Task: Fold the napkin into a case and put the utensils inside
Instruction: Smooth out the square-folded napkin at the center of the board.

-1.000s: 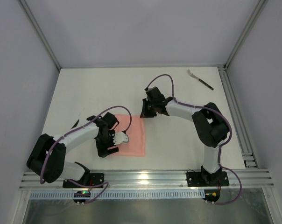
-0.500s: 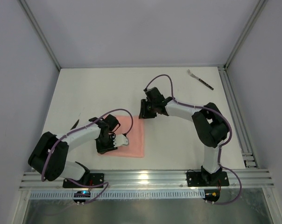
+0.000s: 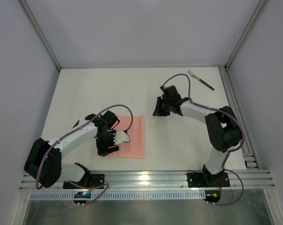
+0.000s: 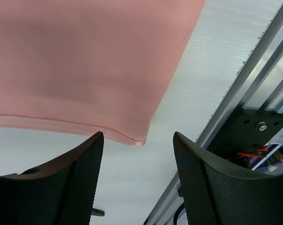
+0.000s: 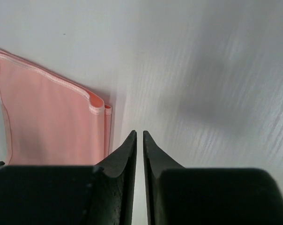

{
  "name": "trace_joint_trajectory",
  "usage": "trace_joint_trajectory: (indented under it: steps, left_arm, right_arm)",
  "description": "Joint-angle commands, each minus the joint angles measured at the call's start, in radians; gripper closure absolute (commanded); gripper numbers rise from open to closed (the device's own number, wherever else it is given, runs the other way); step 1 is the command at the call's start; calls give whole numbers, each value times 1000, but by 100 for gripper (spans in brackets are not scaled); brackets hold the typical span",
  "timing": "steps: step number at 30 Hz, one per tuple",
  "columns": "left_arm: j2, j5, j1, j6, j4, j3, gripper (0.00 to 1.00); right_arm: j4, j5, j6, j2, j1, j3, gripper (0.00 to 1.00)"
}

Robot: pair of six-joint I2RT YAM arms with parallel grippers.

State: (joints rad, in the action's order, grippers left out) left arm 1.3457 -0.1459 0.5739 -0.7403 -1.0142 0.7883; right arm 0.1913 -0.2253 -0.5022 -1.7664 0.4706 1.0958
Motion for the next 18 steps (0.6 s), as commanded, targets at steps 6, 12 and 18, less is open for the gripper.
trace_joint_trajectory:
  steps: [6, 12, 18]
  left_arm:
    - [-43, 0, -109, 131, -5, 98, 39]
    - [12, 103, -134, 202, 135, 3, 35]
    - [62, 134, -134, 217, 207, -47, 33]
  right_arm:
    - [-23, -57, -16, -126, 51, 53, 85]
    - [-39, -83, -44, -168, 97, 75, 80]
    - [-70, -92, -73, -191, 109, 68, 76]
